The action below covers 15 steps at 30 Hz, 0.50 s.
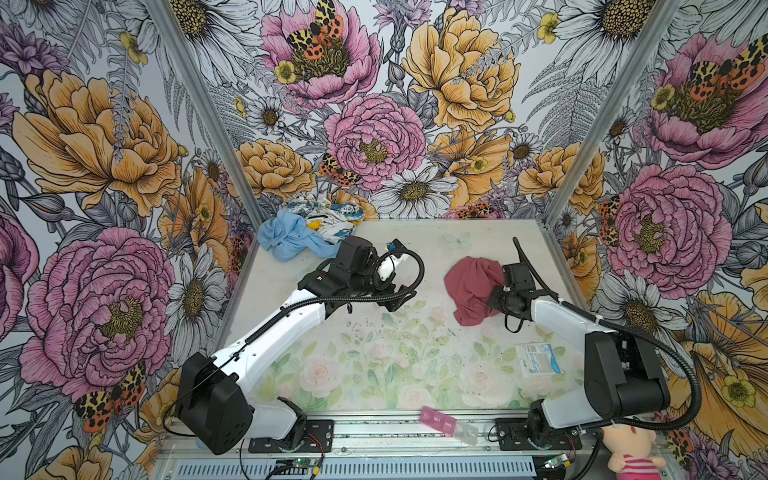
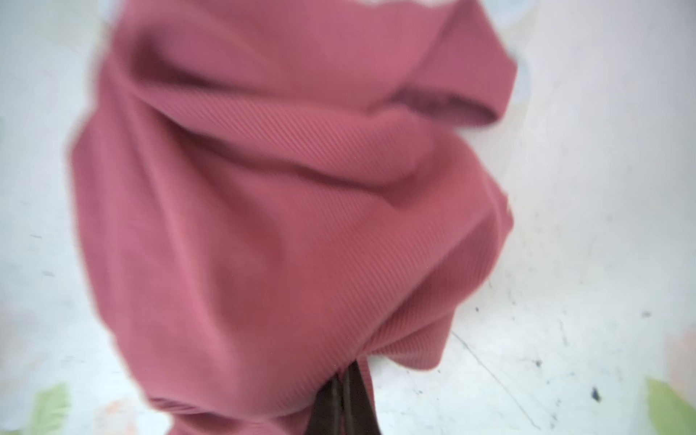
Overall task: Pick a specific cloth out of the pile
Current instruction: 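Grasp and lift the pink cloth with the right gripper while the left arm withdraws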
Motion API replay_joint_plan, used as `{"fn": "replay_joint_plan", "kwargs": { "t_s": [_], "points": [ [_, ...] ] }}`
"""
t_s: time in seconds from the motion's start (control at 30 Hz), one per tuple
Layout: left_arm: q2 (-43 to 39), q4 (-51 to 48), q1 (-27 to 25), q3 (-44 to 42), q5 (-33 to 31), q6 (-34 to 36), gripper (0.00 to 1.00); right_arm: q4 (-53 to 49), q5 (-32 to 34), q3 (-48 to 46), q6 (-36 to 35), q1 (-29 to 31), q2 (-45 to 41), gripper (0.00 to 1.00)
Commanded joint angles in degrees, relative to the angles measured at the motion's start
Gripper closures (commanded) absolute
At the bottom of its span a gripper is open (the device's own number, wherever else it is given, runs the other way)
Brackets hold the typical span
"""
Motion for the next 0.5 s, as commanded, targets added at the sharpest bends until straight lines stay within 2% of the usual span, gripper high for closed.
{"fn": "replay_joint_plan", "kwargs": {
  "t_s": [0.0,0.17,0.37,0.47],
  "points": [
    [-2.8,1.4,0.4,0.8,0.2,-0.3,0.01,-3.5,-0.6,13.1,-6.0,-1.2,-4.5,1.0],
    [-4.7,1.5,0.4,0.5,-0.5,-0.3,0.01,-8.5,2.1,32.3,-10.8,-4.9,-2.8,1.0],
    [-6.0,1.4,0.4,0.2,-0.5,-0.4,0.01,-11.2,1.7,53.3,-13.2,-11.6,5.5,1.0],
    [-6.6,1.5,0.4,0.0,-0.9,-0.2,0.01,-13.8,1.4,64.7,-14.6,-13.0,10.1,1.0]
  ]
}}
